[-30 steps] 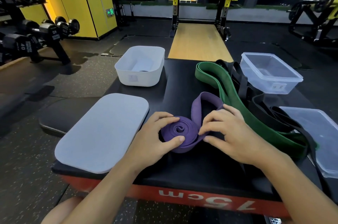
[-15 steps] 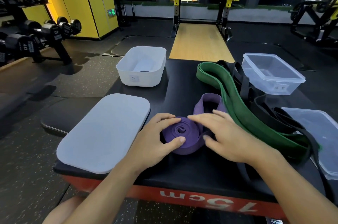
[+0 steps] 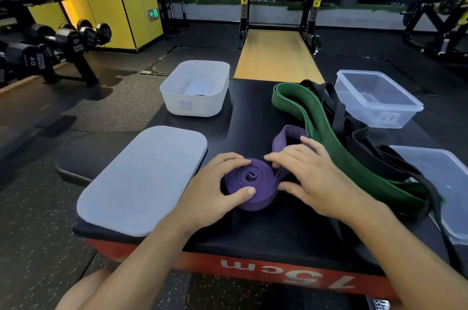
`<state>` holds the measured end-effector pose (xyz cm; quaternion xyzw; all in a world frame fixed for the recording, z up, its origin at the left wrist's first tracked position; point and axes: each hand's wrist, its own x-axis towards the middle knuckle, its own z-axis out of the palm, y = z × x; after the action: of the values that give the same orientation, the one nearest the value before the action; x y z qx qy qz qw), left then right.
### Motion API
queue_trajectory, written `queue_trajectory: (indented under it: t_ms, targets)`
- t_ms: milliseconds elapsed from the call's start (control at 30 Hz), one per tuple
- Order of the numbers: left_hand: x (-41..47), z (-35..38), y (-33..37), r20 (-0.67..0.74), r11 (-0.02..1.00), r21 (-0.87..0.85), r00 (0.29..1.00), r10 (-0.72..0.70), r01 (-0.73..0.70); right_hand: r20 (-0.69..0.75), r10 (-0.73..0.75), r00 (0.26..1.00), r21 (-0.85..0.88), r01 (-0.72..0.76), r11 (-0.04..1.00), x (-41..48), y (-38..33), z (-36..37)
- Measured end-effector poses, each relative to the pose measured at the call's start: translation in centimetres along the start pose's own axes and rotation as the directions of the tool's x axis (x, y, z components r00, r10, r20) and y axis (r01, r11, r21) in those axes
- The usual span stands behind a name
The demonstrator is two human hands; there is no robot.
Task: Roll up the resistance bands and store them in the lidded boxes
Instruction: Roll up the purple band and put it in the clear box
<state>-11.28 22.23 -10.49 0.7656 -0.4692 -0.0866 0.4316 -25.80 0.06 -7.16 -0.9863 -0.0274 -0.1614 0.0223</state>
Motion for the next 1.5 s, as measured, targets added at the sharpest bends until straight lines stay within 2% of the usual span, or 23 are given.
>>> queue_trajectory:
  t_ms: [100,233,367,467,600,867,1000,1167,1333,1433,1500]
  targets:
    - [-0.2,0.1,0.0,-0.001,0.999,-0.036,1.000,-0.013,0.013,0.176,0.028,0.984,0.126,-0.051,0.991,0.8,-0.4,-0.9]
    - [-0.4,0.1,0.1,0.031,0.997,-0.074,0.999,-0.024,0.027,0.347,0.001,0.938,0.209,-0.079,0.975,2.5,-1.5,-1.2]
    - [-0.4,0.1,0.2,0.040,0.994,-0.106,0.999,-0.025,0.029,0.378,0.013,0.926,0.230,-0.107,0.967,3.2,-1.8,-0.5]
    - [-0.3,0.3,0.2,0.021,0.996,-0.080,0.999,-0.039,0.040,0.355,0.037,0.934,0.200,-0.115,0.973,3.2,-2.0,-0.3]
    - [-0.1,0.3,0.0,-0.082,1.000,-0.025,0.997,-0.005,0.003,0.272,0.086,0.959,0.215,-0.147,0.965,2.9,-3.1,0.3]
    - [-0.2,0.3,0.5,-0.116,1.000,-0.012,0.993,0.011,-0.012,0.180,0.207,0.962,0.235,-0.246,0.940,2.2,-4.0,0.6]
    - [-0.3,0.2,0.5,-0.124,1.000,0.003,0.992,0.031,-0.031,0.125,0.275,0.953,0.204,-0.296,0.933,1.8,-5.0,1.0]
    - [-0.4,0.3,0.4,-0.127,0.998,0.029,0.990,0.059,-0.055,0.000,0.363,0.932,0.080,-0.362,0.929,1.6,-5.9,1.5]
    - [-0.3,0.4,0.2,-0.126,0.996,0.053,0.989,0.079,-0.072,-0.072,0.390,0.918,0.032,-0.388,0.921,1.6,-6.4,1.6]
    - [-0.3,0.6,0.1,-0.141,0.997,0.049,0.987,0.071,-0.065,-0.177,0.426,0.887,0.023,-0.429,0.903,1.7,-7.1,2.1]
    - [-0.3,0.6,0.0,-0.140,0.997,0.038,0.988,0.066,-0.061,-0.176,0.437,0.882,0.013,-0.442,0.897,1.7,-7.3,2.4]
